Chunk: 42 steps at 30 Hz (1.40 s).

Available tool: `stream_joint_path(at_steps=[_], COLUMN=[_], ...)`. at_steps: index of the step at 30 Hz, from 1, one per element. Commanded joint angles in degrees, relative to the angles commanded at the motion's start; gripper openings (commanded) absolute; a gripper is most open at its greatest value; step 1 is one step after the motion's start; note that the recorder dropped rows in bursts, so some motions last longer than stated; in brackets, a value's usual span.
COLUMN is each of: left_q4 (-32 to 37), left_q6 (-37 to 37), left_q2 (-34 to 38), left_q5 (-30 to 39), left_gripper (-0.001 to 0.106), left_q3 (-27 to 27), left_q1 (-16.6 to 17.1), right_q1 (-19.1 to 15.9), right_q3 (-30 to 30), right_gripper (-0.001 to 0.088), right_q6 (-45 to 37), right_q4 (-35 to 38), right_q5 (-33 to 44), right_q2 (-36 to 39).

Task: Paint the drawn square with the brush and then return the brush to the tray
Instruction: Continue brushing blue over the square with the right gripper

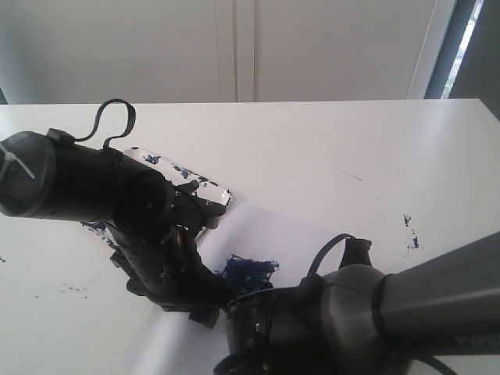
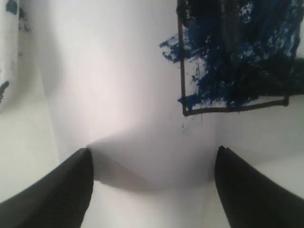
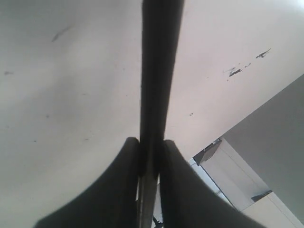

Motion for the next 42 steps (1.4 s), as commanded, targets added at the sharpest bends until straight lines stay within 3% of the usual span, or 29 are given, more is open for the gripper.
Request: stream_joint_path(at_steps=[9,21,30,42], left_q4=[0.00,0.00,0.00,0.00], left_q6=[0.00,0.00,0.00,0.14], left_q2=[0.00,0.00,0.00,0.00], left_q5=[0.00,0.00,0.00,0.12], left_gripper=[0.075,0.075,0.075,0.075], left_q3=[0.00,0.00,0.00,0.00], left_q1=[0.00,0.00,0.00,0.00], right_q1=[0.00,0.00,-1.17,-2.19], right_q3=[0.00,0.00,-1.04,-4.64], right_gripper=[0.0000,0.0000,0.0000,0.0000], right_q6=[4.51,3.08,1.29,4.75], right_q4=[-4.22,-4.80,-7.27,-12.16], right_q5=[0.00,-3.89,-1.35,0.00], right_q2=[0.00,0.10,3.24,6.51])
